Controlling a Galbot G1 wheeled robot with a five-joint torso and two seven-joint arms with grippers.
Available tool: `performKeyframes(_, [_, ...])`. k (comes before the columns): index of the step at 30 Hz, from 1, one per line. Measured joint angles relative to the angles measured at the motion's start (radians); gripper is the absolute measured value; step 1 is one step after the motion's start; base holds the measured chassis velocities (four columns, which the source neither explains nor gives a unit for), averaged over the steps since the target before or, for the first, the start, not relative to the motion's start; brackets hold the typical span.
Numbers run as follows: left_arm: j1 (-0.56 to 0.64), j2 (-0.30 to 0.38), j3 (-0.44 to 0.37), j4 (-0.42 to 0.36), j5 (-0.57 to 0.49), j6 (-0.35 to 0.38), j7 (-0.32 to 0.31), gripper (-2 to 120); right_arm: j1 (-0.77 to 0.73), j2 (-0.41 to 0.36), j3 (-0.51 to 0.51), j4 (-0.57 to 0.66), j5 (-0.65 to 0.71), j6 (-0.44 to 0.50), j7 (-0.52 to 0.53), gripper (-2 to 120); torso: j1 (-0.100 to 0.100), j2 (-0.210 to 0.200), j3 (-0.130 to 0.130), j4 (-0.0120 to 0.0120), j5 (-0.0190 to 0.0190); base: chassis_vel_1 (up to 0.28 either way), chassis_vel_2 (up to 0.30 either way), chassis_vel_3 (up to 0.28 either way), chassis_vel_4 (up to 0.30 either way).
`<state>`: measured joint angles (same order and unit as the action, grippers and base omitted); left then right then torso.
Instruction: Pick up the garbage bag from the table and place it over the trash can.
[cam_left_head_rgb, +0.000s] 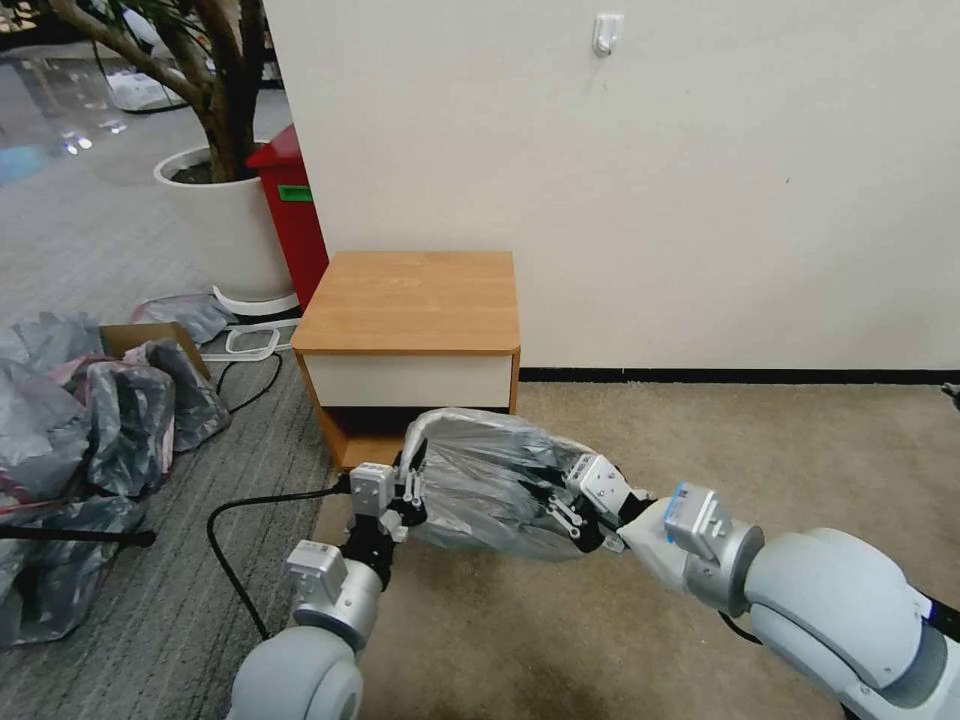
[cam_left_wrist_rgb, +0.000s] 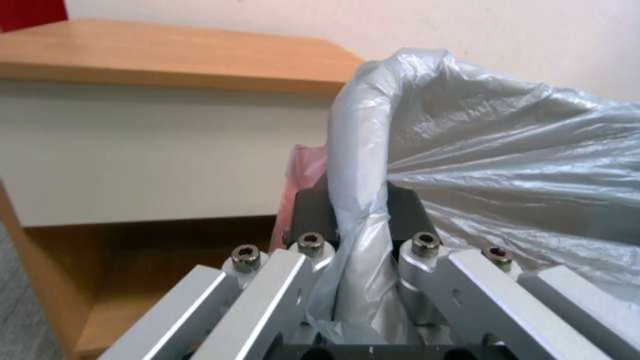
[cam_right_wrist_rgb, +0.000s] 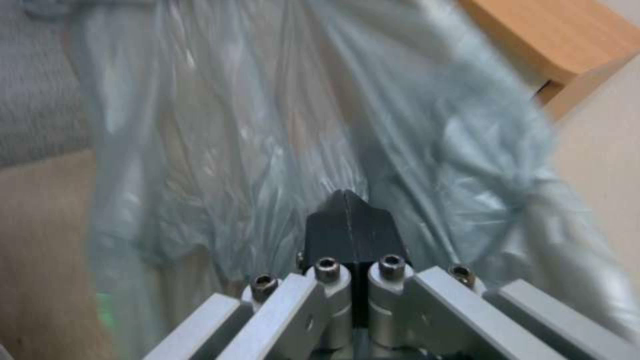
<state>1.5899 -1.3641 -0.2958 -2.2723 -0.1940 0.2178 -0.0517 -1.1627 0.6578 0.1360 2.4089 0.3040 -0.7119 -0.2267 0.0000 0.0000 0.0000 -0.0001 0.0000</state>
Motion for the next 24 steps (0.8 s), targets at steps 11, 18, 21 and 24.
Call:
performKeyframes(11, [0.013, 0.000, 0.038, -0.018, 0.046, -0.016, 0.014, 7, 0.029, 0.029, -0.070, -0.040, -0.079, -0.001, -0.012, 0, 0.000, 0.000, 0.000, 0.0000, 0.0000, 0.000, 0.000, 0.000, 0.000])
performKeyframes(18, [0.034, -0.017, 0.099, -0.029, 0.136, -0.042, 0.034, 7, 0.080, 0.067, -0.158, -0.107, -0.150, 0.002, -0.006, 0, 0.000, 0.000, 0.000, 0.0001, 0.0001, 0.000, 0.000, 0.000, 0.000])
performKeyframes(21, [0.037, -0.022, 0.114, -0.025, 0.156, -0.048, 0.038, 7, 0.080, 0.067, -0.164, -0.118, -0.162, 0.003, -0.005, 0, 0.000, 0.000, 0.000, 0.0001, 0.0000, 0.000, 0.000, 0.000, 0.000])
performKeyframes(24, [0.040, -0.028, 0.141, -0.021, 0.177, -0.052, 0.043, 7, 0.073, 0.066, -0.169, -0.138, -0.189, 0.003, -0.004, 0, 0.000, 0.000, 0.000, 0.0001, 0.0001, 0.000, 0.000, 0.000, 0.000])
